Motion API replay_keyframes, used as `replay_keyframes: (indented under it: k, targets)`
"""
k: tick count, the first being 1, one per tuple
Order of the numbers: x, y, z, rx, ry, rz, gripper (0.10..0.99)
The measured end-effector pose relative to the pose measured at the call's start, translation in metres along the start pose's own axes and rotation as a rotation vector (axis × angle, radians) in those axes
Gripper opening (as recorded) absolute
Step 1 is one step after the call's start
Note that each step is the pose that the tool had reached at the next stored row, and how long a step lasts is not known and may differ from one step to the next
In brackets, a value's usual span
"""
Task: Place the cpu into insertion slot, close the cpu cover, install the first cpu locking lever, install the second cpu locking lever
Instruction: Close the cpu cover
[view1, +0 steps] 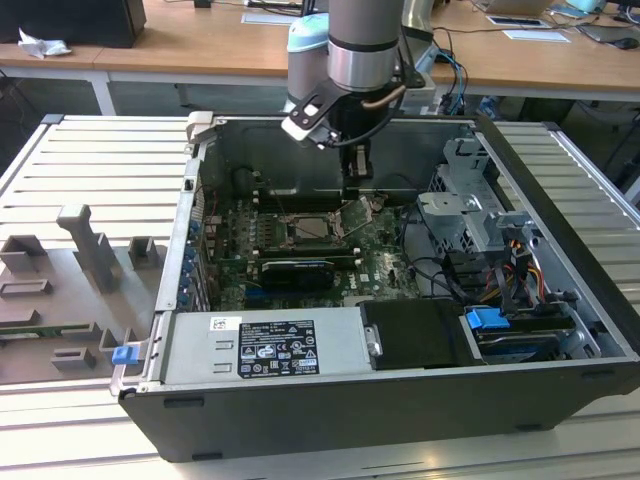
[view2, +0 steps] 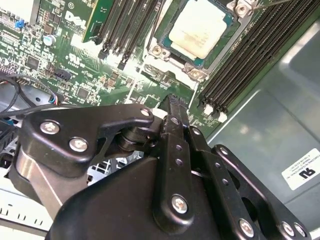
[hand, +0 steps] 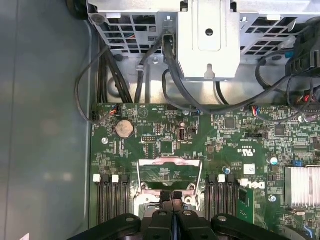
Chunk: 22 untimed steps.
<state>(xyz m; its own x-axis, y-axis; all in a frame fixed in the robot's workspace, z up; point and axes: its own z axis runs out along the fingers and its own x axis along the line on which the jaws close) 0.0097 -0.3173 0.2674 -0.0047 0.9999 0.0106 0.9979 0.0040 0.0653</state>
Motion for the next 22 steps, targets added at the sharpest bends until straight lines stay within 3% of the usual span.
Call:
replay_keyframes:
  k: [5, 8, 17, 22]
  targets:
    - [0.0, 0.0056, 0.0019, 0.0, 0.0009, -0.026, 0.106]
    - [-0.0001, 0.0144, 0.0042, 0.002, 0.0003, -0.028, 0.106]
    - [-0.0001, 0.0214, 0.0061, 0.002, 0.0, -0.028, 0.106]
    - [-0.0001, 0.0297, 0.0072, 0.004, -0.0007, -0.028, 0.106]
